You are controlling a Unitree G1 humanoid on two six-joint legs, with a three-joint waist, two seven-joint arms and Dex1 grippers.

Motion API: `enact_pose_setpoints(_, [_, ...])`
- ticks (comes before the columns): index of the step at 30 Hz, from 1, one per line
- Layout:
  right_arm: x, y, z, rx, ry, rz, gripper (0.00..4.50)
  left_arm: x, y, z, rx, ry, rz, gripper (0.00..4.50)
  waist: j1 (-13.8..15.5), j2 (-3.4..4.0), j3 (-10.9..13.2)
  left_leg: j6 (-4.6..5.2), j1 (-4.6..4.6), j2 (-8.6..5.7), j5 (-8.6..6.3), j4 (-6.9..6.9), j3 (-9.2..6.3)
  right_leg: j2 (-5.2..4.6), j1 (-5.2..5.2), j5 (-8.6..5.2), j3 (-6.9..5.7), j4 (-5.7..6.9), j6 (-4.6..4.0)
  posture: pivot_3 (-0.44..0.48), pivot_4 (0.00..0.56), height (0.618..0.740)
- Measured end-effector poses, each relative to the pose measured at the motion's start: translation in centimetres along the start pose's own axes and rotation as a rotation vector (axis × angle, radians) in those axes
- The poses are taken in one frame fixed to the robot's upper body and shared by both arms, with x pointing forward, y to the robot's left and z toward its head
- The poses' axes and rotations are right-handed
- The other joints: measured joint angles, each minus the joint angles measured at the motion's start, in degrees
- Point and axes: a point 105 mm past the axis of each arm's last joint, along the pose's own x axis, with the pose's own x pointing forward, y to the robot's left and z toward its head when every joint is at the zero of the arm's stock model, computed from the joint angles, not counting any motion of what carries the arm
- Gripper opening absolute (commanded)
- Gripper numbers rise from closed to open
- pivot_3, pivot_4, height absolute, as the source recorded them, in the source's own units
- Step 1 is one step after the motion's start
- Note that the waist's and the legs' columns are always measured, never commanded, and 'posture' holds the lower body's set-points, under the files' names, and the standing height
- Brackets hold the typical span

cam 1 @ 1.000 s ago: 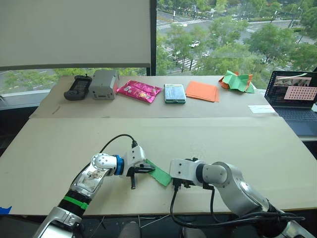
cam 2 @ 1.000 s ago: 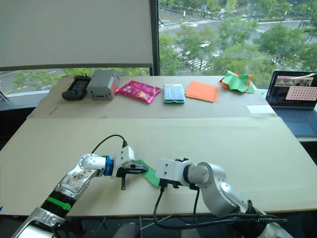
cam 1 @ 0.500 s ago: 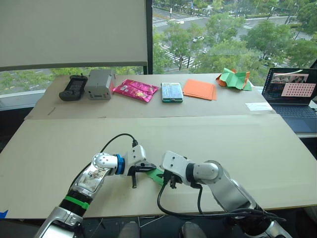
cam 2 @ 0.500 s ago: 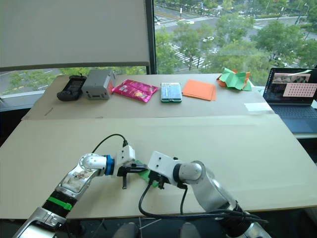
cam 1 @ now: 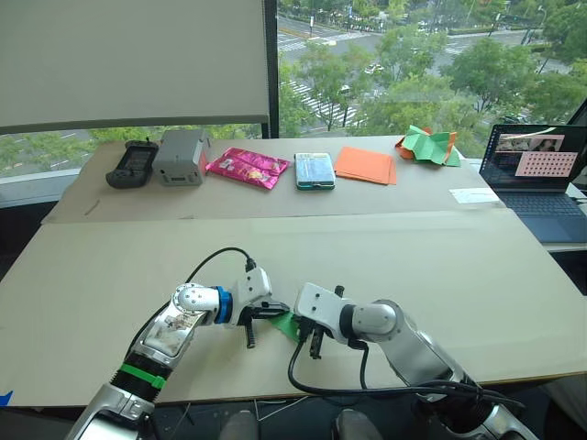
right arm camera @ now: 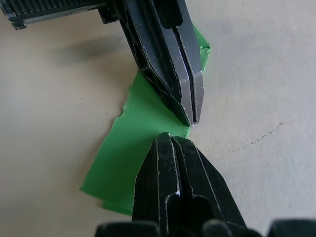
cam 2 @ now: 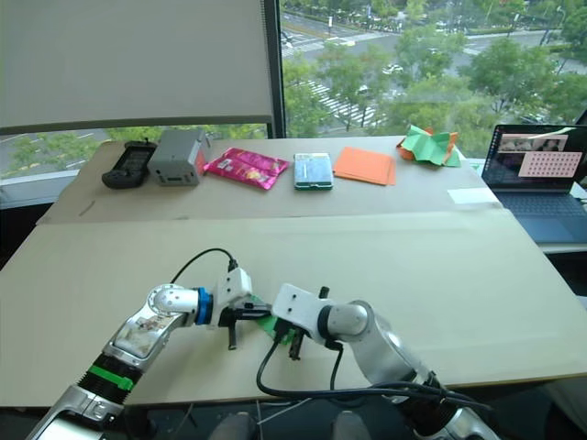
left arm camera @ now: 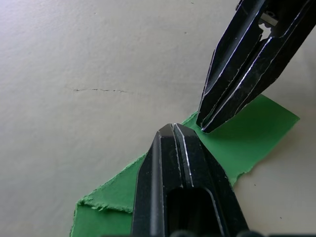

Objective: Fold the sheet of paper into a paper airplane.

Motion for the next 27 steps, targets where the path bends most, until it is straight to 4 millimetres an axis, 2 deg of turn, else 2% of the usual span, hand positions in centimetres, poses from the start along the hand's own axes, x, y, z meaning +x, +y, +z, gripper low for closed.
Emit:
enact_pose_setpoints(7, [0.0, -0.1, -0.1, -0.009, 0.008, 0.0, 0.03, 0.2, 0.1, -0.3, 0.055, 0.009, 0.011, 0.0, 0.1, 0.04, -0.06, 0.0, 0.05, 0.0, 0.0, 0.0, 0.0, -0.01, 0.04, 0.0, 0.0, -0.01, 0.0, 0.0, 0.15, 0.706])
enact_pose_setpoints(18, [0.0, 0.1, -0.2, -0.02, 0.018, 0.003, 0.03, 0.0, 1.4, -0.8, 0.057, 0.011, 0.058, 0.0, -0.05, 0.06, -0.11, -0.02, 0.14, 0.0, -0.01, 0.01, -0.01, -0.04, 0.02, -0.01, -0.01, -0.02, -0.01, 0.0, 0.15, 0.706])
enact_pose_setpoints(27, [0.1, 0.3, -0.1, -0.026, 0.016, 0.012, 0.03, -2.9, 2.8, -2.4, 0.046, 0.065, 0.148, 0.0, -0.55, 0.19, -0.2, -0.02, 0.22, 0.01, -0.01, -0.01, -0.02, -0.04, -0.03, 0.0, -0.01, 0.0, -0.01, 0.0, 0.15, 0.706])
